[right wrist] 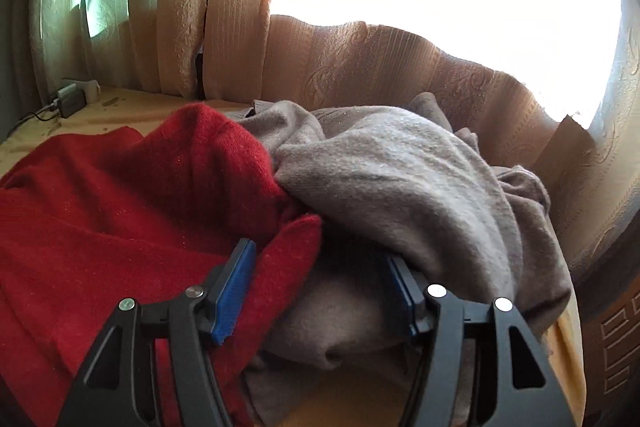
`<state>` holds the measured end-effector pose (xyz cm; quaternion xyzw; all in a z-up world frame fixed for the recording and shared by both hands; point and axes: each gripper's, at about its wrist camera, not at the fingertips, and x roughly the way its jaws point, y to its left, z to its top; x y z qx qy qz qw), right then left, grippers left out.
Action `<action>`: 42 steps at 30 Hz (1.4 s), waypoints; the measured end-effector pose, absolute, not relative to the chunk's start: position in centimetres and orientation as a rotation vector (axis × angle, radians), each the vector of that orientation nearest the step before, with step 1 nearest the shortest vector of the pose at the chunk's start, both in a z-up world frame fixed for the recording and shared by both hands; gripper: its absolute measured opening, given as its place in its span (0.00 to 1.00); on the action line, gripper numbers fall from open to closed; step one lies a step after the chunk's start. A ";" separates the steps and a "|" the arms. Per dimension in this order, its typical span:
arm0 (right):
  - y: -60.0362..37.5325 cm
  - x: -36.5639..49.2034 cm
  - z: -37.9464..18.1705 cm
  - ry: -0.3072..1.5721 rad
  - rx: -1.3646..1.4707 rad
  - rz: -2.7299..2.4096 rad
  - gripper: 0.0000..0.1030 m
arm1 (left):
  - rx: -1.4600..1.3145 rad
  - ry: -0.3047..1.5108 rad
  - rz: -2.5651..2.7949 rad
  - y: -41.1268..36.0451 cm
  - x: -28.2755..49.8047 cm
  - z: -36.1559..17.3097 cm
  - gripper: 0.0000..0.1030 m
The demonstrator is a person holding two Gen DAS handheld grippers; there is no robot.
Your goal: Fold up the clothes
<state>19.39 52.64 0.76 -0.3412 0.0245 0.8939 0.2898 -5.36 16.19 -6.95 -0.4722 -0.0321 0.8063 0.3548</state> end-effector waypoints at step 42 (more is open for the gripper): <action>44.2 17.9 -4.8 0.061 -1.217 2.567 0.70 | -1.303 -0.440 1.848 15.8 -7.2 -10.2 0.12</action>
